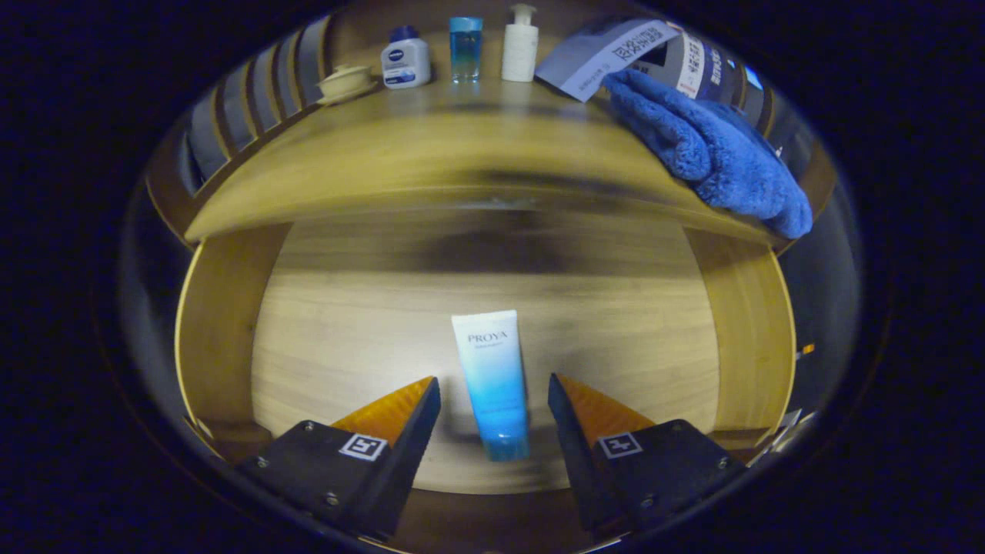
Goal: Pull open the drawer, take out the items inside it, and place them on the countertop above the cabinet.
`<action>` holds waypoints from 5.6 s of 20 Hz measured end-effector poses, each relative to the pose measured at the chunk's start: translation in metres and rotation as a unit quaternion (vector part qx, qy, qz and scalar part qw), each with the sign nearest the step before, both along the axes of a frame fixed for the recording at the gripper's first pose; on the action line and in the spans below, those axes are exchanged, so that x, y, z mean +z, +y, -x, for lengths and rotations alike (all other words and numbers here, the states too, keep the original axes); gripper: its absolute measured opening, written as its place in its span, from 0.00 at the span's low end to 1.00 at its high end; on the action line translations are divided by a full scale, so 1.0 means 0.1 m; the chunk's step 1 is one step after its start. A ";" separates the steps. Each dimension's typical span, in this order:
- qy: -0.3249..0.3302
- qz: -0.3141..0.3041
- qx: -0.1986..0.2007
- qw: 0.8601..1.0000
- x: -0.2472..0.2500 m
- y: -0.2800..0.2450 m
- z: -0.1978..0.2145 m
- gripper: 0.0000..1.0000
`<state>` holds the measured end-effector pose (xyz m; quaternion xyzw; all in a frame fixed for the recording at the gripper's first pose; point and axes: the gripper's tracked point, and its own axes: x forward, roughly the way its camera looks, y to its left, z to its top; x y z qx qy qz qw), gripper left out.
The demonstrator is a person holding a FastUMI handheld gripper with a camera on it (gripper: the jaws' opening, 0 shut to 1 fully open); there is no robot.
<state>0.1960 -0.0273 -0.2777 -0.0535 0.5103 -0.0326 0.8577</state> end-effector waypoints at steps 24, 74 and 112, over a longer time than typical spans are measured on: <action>-0.282 -0.115 0.132 0.943 1.22 0.27 -0.30 0.43; -0.358 -0.047 0.083 0.929 1.75 0.39 0.05 1.00; -0.451 -0.050 0.033 0.891 -0.07 -0.16 0.98 1.00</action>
